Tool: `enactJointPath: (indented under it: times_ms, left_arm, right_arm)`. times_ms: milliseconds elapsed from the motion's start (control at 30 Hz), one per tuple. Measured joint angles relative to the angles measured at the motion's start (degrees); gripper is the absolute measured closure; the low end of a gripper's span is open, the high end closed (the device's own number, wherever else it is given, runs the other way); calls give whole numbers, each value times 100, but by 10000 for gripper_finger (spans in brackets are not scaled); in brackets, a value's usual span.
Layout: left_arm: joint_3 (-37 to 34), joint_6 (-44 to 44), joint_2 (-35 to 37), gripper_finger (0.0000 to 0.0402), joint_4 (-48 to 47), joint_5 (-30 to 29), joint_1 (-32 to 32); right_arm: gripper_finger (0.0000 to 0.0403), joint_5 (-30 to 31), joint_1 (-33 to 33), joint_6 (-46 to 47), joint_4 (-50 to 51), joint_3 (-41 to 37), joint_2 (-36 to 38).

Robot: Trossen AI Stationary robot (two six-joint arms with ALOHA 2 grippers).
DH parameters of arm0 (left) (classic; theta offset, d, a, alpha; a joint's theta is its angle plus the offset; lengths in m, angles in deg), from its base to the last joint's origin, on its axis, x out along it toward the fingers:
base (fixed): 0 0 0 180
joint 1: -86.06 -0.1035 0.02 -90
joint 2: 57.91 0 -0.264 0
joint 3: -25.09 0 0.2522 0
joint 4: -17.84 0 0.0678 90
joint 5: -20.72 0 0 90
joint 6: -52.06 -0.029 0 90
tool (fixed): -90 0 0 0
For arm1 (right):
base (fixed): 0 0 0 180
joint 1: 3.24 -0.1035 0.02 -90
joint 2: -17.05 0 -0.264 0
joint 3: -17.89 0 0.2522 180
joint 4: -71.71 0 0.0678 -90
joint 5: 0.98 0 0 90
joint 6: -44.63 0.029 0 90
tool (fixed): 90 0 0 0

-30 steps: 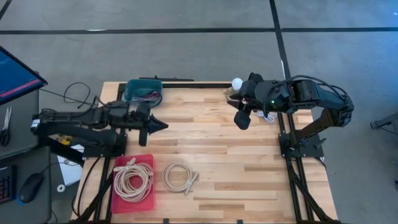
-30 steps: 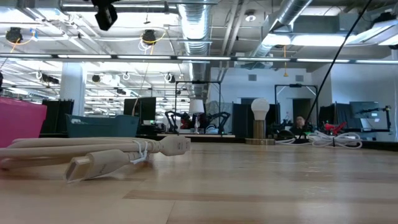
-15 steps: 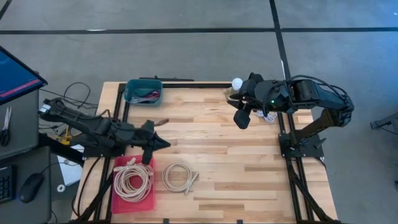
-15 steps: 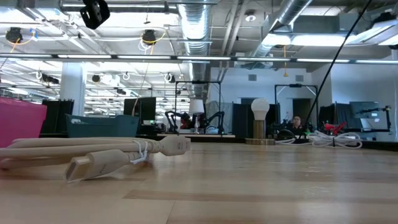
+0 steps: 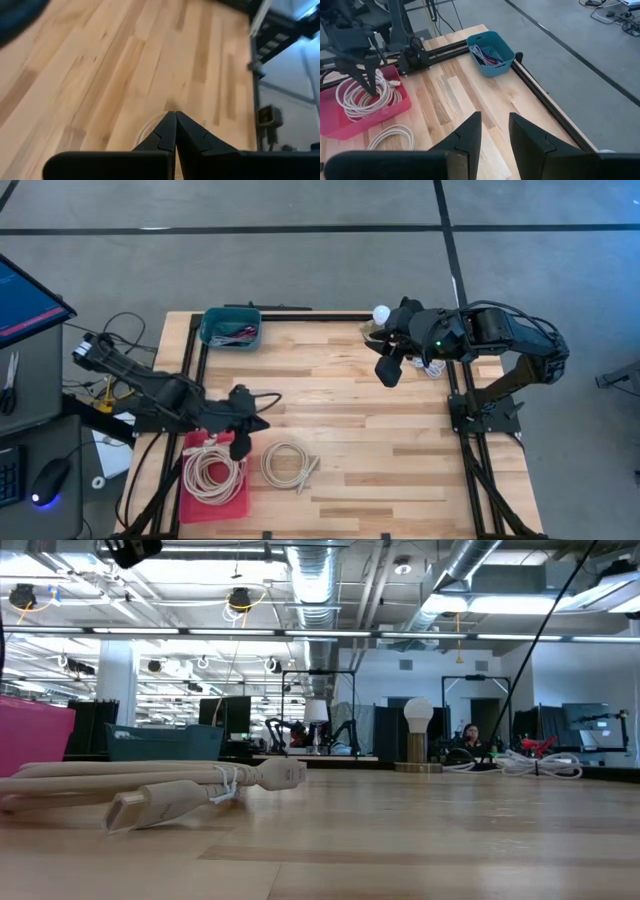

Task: Pick & Place USB Port
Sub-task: Put the brown HDMI cable into the red bin

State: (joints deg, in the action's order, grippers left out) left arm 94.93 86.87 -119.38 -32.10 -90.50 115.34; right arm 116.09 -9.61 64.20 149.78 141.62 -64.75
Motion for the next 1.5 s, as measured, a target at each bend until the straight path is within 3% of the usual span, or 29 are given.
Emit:
enactJointPath:
  times_ms: [467,867,1100,1500]
  left_arm:
    - [45,464,-113,393,-156,26,-162]
    - [-18,619,-484,281,-56,381,-514]
    - [-18,601,-1184,231,-78,391,-561]
    - [-20,611,-2463,211,-60,627,-559]
  right_arm:
    - [311,-2,0,2,329,-2,0]
    - [311,-4,6,0,817,-4,0]
    - [311,-2,6,-46,901,-4,0]
    - [311,-2,6,-62,1075,-4,0]
